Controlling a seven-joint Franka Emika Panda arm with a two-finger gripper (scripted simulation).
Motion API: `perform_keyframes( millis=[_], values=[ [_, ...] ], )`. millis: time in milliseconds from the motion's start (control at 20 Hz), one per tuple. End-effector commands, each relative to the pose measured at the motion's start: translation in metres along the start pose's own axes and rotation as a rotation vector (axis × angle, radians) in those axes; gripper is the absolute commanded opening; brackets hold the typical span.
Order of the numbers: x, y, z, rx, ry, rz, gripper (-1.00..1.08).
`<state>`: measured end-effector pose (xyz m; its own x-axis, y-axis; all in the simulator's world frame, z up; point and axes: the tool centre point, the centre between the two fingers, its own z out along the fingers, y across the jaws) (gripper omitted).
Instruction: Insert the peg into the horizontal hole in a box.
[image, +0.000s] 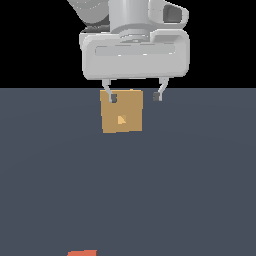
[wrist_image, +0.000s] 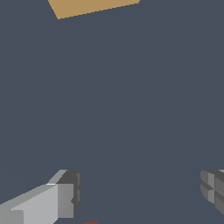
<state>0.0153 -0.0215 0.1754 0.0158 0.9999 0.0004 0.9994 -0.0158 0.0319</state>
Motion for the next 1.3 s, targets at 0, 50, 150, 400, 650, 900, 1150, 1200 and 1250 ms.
perform_keyframes(
  millis=[0,50,150,400,650,900,1150,1200,1250],
  values=[
    [0.000,0.000,0.000,0.000,0.000,0.000,1.00],
    [0.000,0.000,0.000,0.000,0.000,0.000,1.00],
    [-0.003,-0.001,0.001,0.000,0.000,-0.001,1.00],
    [-0.021,-0.005,0.007,0.002,0.000,-0.005,1.00],
    [-0.055,-0.013,0.018,0.005,0.000,-0.013,1.00],
    [-0.106,-0.024,0.035,0.010,0.000,-0.026,1.00],
    [-0.165,-0.035,0.055,0.016,0.000,-0.040,1.00],
    [-0.177,-0.037,0.059,0.017,0.000,-0.043,1.00],
    [-0.189,-0.039,0.063,0.018,0.000,-0.046,1.00]
  ],
)
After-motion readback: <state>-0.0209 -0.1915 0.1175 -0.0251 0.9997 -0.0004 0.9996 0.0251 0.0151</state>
